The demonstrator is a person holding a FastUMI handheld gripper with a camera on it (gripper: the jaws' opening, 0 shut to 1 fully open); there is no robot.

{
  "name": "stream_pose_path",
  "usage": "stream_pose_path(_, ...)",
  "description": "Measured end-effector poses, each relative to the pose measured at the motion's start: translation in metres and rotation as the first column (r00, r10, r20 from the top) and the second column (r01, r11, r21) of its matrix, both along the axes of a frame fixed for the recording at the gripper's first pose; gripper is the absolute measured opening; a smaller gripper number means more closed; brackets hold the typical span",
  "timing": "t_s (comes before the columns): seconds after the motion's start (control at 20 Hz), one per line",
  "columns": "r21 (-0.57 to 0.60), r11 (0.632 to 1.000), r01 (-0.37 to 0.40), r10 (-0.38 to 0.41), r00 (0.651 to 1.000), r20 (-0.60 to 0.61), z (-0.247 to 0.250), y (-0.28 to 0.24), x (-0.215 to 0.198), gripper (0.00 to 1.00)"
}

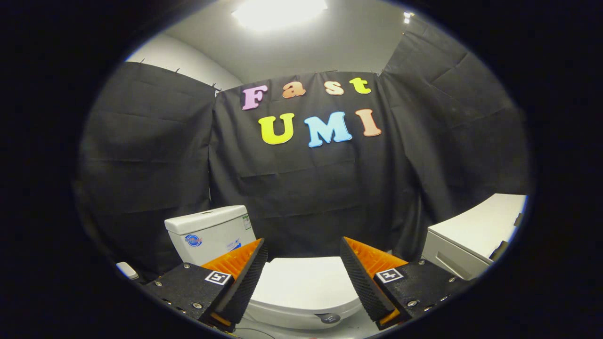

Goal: Open the toilet lid.

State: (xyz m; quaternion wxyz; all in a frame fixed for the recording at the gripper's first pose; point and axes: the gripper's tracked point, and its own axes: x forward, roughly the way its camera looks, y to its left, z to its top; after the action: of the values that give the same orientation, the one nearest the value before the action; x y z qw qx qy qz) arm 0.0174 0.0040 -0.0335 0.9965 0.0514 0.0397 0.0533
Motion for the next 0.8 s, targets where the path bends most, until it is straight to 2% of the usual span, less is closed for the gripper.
stream_pose_path(0.45, 0.157, 0.987, -0.027, 0.057, 0.980, -0.191, -0.064, -0.016, 0.025, 0.95)
stream_pose_path(0.8, 0.273, 0.962, -0.034, 0.133, 0.926, -0.353, -0.133, -0.023, 0.033, 0.96)
